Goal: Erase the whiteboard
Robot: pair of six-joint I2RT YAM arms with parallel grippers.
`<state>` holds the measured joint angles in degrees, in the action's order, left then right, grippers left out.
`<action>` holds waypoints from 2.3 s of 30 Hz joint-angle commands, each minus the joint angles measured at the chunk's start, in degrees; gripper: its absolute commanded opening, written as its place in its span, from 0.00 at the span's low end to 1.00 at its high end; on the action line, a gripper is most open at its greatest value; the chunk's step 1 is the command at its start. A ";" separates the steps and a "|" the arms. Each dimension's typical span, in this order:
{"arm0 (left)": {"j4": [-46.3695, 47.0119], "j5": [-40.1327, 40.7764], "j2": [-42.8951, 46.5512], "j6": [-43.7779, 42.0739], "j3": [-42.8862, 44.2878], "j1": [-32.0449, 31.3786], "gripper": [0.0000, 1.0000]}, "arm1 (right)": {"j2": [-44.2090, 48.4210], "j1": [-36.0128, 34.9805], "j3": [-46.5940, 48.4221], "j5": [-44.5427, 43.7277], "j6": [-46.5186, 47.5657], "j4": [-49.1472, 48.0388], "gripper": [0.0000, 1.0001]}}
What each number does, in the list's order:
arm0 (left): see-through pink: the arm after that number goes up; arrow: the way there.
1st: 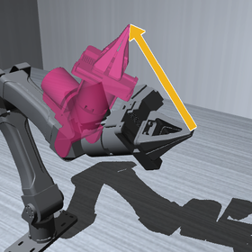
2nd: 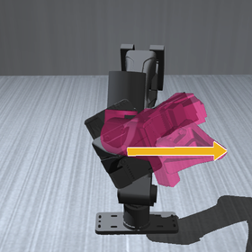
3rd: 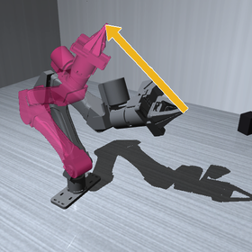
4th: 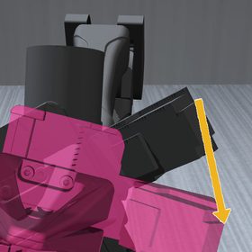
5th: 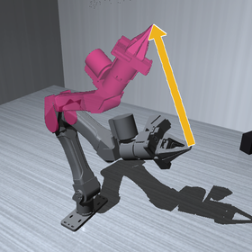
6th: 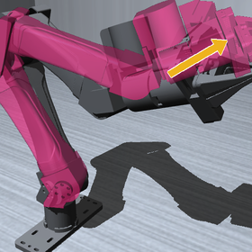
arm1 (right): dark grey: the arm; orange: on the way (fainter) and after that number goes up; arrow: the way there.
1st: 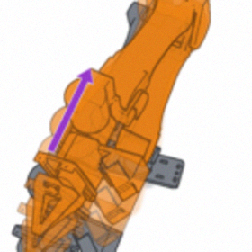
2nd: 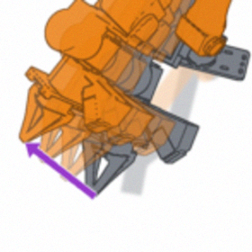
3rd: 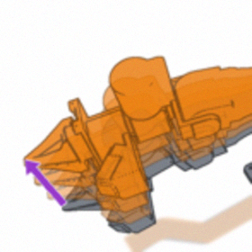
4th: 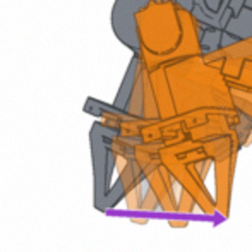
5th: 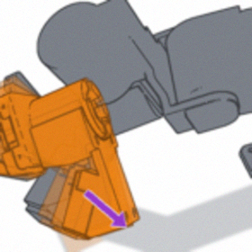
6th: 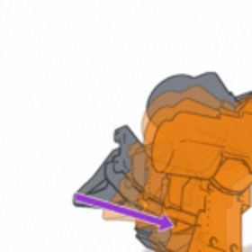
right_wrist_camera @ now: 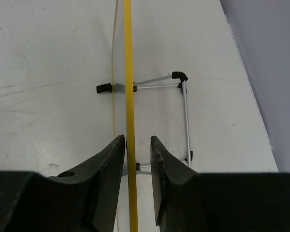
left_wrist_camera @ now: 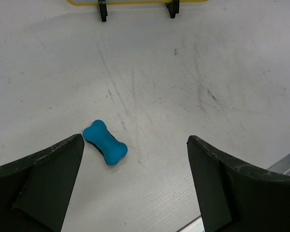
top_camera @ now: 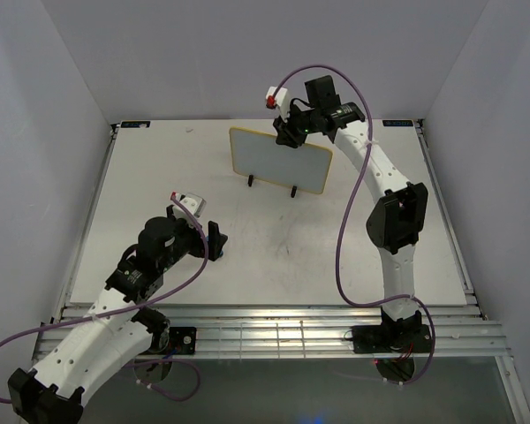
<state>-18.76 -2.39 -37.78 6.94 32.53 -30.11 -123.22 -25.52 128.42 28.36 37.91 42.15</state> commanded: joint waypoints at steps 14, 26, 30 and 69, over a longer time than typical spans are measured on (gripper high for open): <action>1.63 -3.41 -1.24 -0.08 0.95 0.05 0.98 | -0.97 0.21 -9.58 -11.30 -2.14 -22.81 0.66; 1.71 -5.25 -2.03 -0.35 1.04 0.05 0.98 | -5.54 0.64 -7.21 -15.52 -0.38 -28.60 0.77; 1.71 -5.87 -2.12 -0.26 1.13 0.05 0.98 | -6.15 0.64 -9.59 -17.89 0.50 -33.61 0.77; -4.00 29.73 3.14 11.97 7.19 17.80 0.98 | 68.22 0.64 -65.29 -46.45 -41.70 -22.12 0.90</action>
<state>-21.23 22.11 -37.45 17.26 36.75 -13.28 -61.87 -24.77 70.96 -13.91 1.15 14.04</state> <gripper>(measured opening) 0.979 0.899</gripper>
